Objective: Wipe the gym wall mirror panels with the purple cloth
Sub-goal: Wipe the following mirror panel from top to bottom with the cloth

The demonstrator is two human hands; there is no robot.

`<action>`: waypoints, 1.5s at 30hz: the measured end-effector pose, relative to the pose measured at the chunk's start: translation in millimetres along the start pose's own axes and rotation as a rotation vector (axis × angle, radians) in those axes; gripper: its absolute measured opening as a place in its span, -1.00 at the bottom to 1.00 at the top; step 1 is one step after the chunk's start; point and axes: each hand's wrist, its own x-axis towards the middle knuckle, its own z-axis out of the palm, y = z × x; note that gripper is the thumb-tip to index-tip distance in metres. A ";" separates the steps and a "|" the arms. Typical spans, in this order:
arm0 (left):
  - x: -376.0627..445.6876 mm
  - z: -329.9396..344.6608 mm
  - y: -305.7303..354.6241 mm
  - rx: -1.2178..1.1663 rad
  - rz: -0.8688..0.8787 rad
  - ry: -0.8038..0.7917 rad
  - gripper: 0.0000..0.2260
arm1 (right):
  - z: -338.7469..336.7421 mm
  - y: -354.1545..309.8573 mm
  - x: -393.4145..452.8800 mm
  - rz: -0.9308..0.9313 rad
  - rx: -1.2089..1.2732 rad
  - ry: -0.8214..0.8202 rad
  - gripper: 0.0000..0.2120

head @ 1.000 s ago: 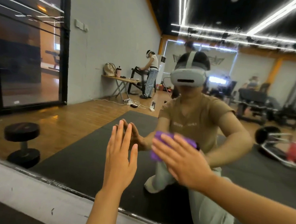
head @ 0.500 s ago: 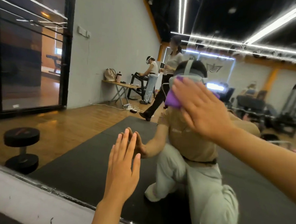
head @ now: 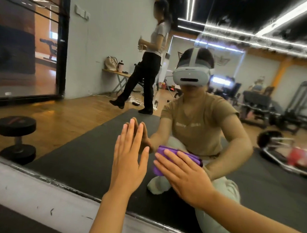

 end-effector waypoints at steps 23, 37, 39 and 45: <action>-30.3 25.8 -12.3 0.004 -0.035 0.019 -0.34 | 7.4 -19.3 4.7 0.229 0.094 0.194 -0.27; -40.8 31.4 -18.3 -0.001 -0.068 0.023 -0.35 | 19.4 -34.4 -31.2 0.110 0.086 0.131 -0.19; -42.6 31.9 -20.4 0.000 -0.060 0.021 -0.34 | 2.1 -5.6 -19.3 0.273 0.114 0.280 -0.32; -45.9 35.4 -21.4 0.000 -0.074 0.031 -0.32 | 4.2 -24.5 -5.6 0.610 0.176 0.416 -0.44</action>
